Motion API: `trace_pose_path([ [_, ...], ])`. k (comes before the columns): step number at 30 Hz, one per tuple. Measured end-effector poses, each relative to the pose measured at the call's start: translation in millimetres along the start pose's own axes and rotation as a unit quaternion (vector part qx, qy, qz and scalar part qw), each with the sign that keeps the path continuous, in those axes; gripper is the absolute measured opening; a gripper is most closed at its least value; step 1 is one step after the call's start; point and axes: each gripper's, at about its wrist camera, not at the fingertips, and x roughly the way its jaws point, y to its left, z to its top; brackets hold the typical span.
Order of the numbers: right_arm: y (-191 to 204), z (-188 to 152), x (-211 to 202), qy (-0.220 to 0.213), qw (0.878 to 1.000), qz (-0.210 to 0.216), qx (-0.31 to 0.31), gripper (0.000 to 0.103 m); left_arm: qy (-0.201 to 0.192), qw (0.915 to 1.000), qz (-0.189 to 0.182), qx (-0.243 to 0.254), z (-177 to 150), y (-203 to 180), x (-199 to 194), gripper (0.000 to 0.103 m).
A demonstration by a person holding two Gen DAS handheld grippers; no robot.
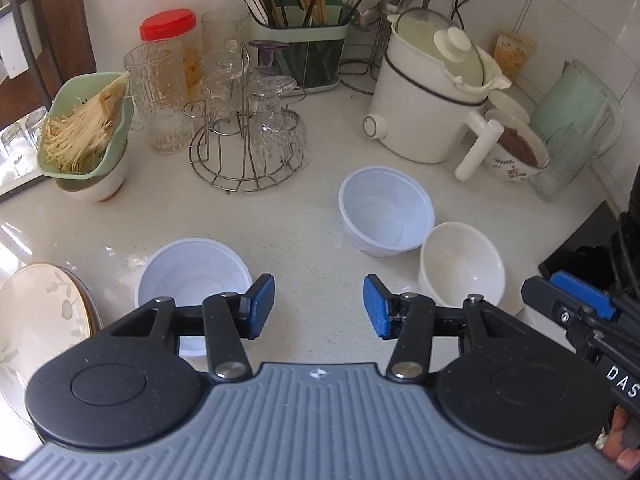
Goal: Organize plates and bowls
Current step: 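Move both grippers to the second translucent plastic bowl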
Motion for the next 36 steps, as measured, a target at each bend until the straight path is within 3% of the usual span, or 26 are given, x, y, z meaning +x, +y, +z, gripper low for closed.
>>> trace_pose_path([
  [24,-5.4,29.4,101.6,0.047,0.998,-0.013,-0.027,0.044,0.055,0.9969,-0.031,-0.047,46.5,23.9,104.3,0.055],
  [31,-12.4,39.1,148.7,0.066,0.997,-0.036,-0.026,0.044,0.081,0.9916,-0.083,-0.058,65.0,26.6,146.6,0.055],
  [36,-20.9,41.2,184.3,0.086,0.995,-0.055,-0.016,0.043,0.096,0.9903,-0.089,-0.047,75.5,22.5,173.2,0.055],
])
